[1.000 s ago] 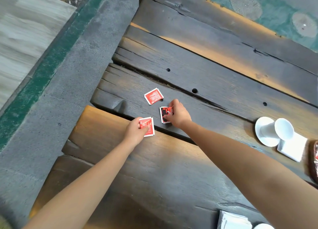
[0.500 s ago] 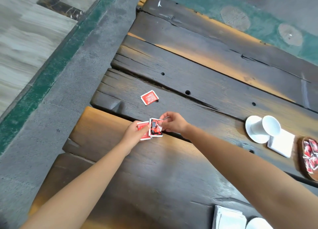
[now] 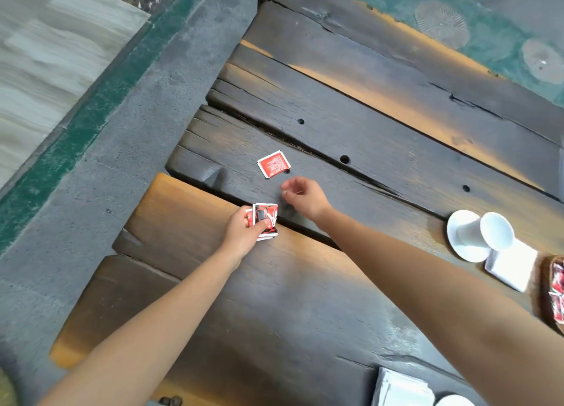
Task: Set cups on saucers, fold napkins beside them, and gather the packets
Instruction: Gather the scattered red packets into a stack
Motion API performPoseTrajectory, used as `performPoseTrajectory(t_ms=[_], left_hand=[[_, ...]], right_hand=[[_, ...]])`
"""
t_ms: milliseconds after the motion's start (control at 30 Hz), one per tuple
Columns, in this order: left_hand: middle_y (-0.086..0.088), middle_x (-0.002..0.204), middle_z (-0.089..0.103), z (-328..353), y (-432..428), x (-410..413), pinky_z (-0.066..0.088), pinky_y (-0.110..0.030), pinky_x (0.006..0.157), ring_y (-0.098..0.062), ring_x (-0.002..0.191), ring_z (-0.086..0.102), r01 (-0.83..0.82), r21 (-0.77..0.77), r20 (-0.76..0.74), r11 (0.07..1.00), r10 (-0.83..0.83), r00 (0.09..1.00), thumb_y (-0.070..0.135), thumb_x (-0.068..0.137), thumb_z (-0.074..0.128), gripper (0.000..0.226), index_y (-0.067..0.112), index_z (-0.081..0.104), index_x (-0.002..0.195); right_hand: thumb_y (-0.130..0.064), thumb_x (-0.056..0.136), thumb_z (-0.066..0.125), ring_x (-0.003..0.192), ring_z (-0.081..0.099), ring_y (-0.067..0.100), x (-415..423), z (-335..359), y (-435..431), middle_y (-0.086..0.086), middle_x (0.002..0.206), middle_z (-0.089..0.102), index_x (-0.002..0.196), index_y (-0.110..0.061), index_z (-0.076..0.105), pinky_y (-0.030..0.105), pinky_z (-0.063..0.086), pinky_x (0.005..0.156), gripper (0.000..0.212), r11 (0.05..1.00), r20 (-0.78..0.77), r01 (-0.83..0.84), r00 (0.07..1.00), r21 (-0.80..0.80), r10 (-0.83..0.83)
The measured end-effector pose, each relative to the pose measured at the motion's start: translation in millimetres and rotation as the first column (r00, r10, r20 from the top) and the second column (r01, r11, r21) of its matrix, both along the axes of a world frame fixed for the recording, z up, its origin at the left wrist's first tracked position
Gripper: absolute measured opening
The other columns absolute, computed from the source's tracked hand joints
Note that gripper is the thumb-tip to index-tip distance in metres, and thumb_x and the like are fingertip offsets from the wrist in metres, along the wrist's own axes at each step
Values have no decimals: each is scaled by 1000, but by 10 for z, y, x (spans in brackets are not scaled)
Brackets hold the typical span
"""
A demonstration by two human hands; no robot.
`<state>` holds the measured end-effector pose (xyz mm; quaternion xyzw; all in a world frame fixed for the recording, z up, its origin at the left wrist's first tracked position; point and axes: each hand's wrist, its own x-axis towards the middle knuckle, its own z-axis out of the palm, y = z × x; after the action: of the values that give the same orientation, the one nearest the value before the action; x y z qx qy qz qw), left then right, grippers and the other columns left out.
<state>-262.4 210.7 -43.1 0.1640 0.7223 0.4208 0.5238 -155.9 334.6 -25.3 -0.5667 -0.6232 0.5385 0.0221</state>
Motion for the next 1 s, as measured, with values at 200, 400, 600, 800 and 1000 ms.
performPoseTrajectory(t_ms=[200,400,600,800,1000], left_hand=[[-8,97,67,-132,82,-55,49,-20,68,-20,87,63,-10,-44,-34,999,9,999,8,84,66,16,14,59,97],[-13,103,69,-196,122,-74,50,-31,82,-23,94,65,0,-62,-17,998,-2,1000,10,85,64,16,13,60,101],[-15,103,70,-194,99,-92,51,-33,83,-27,96,67,4,-69,-2,998,-4,1000,8,85,64,16,12,60,100],[-9,100,68,-111,12,-61,49,-22,72,-19,90,64,-17,-57,6,998,17,1000,6,86,63,17,14,60,100],[-9,103,66,35,-159,59,50,-36,88,-25,98,63,18,-69,31,997,-16,999,9,92,54,15,11,59,106]], right_hand=[[-7,86,46,113,50,25,-278,-149,338,5,117,56,119,-20,59,37,46,88,37,861,291,-398,905,316,311],[-2,87,47,141,22,24,-372,-302,527,-3,152,33,142,-26,37,42,26,109,61,573,505,-731,677,371,536],[-14,93,48,127,40,26,-334,-387,475,2,136,45,137,-28,43,40,34,100,46,543,565,-717,688,436,455],[-24,100,38,107,56,29,-179,-292,296,4,114,60,119,-25,55,37,39,81,25,564,595,-691,705,453,386],[-17,96,35,99,60,38,251,-116,-146,16,107,67,114,-18,57,41,50,81,28,930,337,-225,934,291,120]])
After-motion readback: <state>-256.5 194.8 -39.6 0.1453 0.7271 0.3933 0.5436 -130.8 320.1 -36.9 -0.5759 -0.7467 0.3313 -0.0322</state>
